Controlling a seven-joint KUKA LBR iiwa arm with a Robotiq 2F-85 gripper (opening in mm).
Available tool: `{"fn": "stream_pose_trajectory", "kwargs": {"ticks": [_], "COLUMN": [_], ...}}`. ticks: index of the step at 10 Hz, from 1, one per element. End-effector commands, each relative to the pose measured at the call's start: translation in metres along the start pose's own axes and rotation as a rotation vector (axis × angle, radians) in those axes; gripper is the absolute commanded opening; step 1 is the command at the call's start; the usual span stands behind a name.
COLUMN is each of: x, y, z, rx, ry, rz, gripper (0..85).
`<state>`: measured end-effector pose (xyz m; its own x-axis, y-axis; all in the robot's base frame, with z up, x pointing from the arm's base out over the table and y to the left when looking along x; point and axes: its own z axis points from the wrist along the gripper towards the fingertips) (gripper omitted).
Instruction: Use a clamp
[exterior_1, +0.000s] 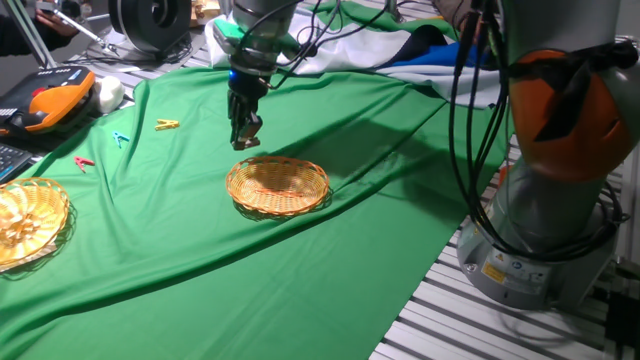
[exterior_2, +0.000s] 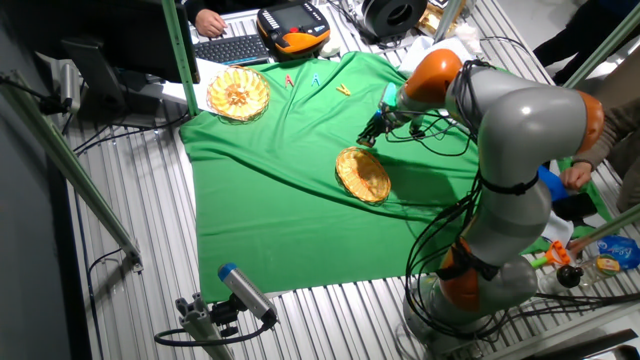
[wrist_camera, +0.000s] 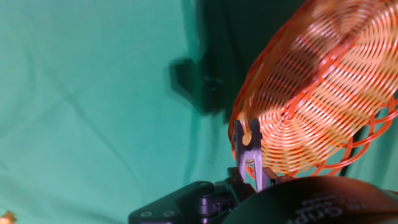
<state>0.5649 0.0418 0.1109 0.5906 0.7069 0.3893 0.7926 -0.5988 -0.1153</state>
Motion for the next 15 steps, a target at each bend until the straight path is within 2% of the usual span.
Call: {"fn": "stream_pose_trajectory", "kwargs": {"ticks": [1,2,3,5,7,8,10,12,13,15], "x": [0.0002,0.0003,0.0000,-0.0001,-0.0001,-0.0001,-0.0005,-0.0024,-0.0027,-0.0027], "y": [-0.0002,-0.0016,-0.0038,-0.0051,-0.0065,-0.0066,-0.0083,-0.0095,-0.0093,-0.0093], "z": [0.0008,0.0014,0.0021,0.0031,0.0037,0.0038,0.0045,0.0064,0.0058,0.0058], "rx": [0.014,0.065,0.089,0.091,0.148,0.166,0.186,0.180,0.189,0.201], "ry": [-0.002,-0.001,0.001,0.002,-0.006,-0.004,-0.011,-0.018,-0.032,-0.091], "rz": [-0.005,-0.026,-0.046,-0.058,-0.105,-0.117,-0.138,-0.157,-0.172,-0.272], "gripper": [0.0,0.0,0.0,0.0,0.0,0.0,0.0,0.0,0.0,0.0]}}
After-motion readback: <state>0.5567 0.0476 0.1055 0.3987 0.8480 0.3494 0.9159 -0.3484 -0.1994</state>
